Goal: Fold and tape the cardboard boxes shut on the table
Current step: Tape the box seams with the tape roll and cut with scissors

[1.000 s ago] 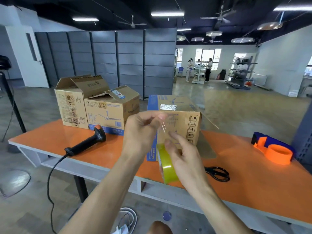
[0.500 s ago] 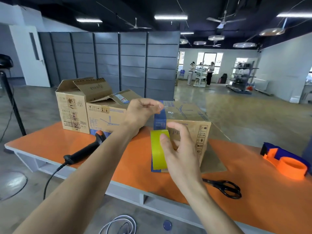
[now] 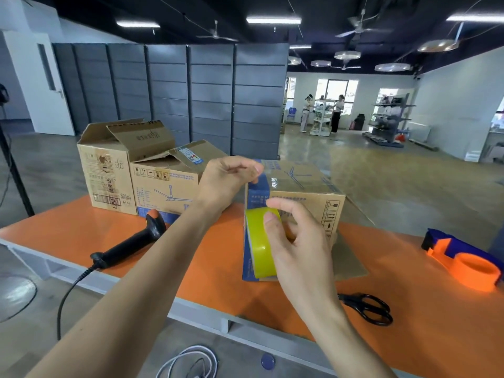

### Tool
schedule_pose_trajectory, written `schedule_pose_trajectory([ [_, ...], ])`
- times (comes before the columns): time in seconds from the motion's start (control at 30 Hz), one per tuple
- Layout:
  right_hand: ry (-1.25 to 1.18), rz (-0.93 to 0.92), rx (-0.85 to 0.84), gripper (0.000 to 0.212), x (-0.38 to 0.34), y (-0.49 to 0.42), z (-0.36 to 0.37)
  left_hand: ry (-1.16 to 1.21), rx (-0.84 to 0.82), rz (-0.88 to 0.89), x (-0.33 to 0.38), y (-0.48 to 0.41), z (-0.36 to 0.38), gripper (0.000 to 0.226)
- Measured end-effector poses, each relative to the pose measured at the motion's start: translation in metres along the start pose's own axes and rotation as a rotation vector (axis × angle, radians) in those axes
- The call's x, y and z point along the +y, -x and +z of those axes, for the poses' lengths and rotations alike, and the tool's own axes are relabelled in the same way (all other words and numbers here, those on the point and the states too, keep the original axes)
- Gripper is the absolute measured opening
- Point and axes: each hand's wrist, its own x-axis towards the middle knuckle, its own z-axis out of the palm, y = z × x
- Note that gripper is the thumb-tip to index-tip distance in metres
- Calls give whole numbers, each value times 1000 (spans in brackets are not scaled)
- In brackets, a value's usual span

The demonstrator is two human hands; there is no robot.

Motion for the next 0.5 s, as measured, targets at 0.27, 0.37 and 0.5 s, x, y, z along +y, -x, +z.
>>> schedule_pose_trajectory([
  [0.27,-24,-5,4,18,1,-2,-3,17,24,-24,5,1,2,7],
  [0.37,-23,-2,8,18,2,-2,-3,-16,22,-1,1,-1,5,11],
  [0.5,-18,-6,21,19,1,-2,-6,-26,32,38,-5,1,5,14],
])
